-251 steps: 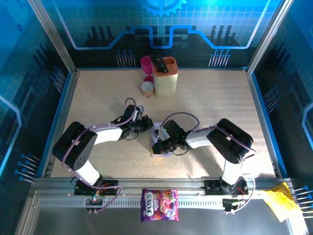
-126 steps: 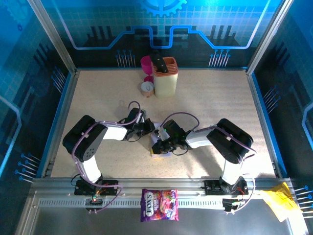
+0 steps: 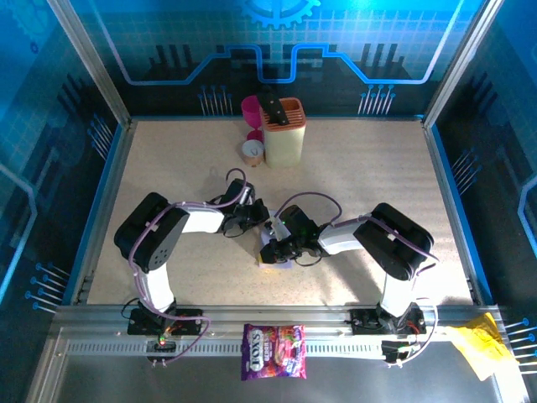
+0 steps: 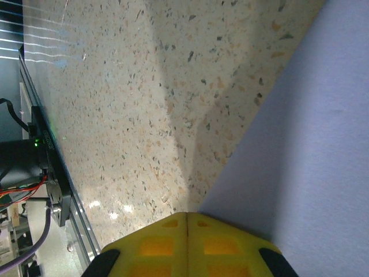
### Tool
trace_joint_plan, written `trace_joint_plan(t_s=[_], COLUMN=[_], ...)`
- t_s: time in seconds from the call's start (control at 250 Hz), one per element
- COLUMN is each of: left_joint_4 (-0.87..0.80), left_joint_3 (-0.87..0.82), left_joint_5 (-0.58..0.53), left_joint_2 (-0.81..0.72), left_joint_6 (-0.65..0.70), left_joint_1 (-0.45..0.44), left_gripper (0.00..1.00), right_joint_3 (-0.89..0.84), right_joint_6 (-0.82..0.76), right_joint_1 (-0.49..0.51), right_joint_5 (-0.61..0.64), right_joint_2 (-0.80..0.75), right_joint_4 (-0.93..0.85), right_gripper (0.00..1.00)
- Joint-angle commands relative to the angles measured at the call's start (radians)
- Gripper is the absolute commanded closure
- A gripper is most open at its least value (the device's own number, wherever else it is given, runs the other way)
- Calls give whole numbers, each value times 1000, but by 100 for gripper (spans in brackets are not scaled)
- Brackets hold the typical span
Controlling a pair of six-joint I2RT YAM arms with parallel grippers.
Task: Fold a paper plane with a square sheet of paper (pick it up from the middle)
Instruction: First fold in half a square sheet of paper at the center of the table.
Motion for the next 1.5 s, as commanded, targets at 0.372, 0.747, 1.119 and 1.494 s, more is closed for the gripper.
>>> trace_joint_plan(t_s=[0.372,0.747,1.119,1.494], left_joint_4=[-76,-93,-122,-105], left_joint_3=[103,146,148,12], left_joint_5=[-99,-103,-103,23], left_joint_2=[102,136,104,-111], left_joint_6=[76,96,154,203], left_joint_1=[81,122,183,138], left_gripper=[100,100,100,100], right_joint_3=[-119,-139,-135,-69], right_joint_6=[-23,-24,-77,-211], right_joint_1=[25,25,20,-28], right_joint_5=[120,126,150,131], right_joint_2=[100,95,69,1], right_joint_4=[-223,-219,-275,-407], right_gripper=[100,100,100,100])
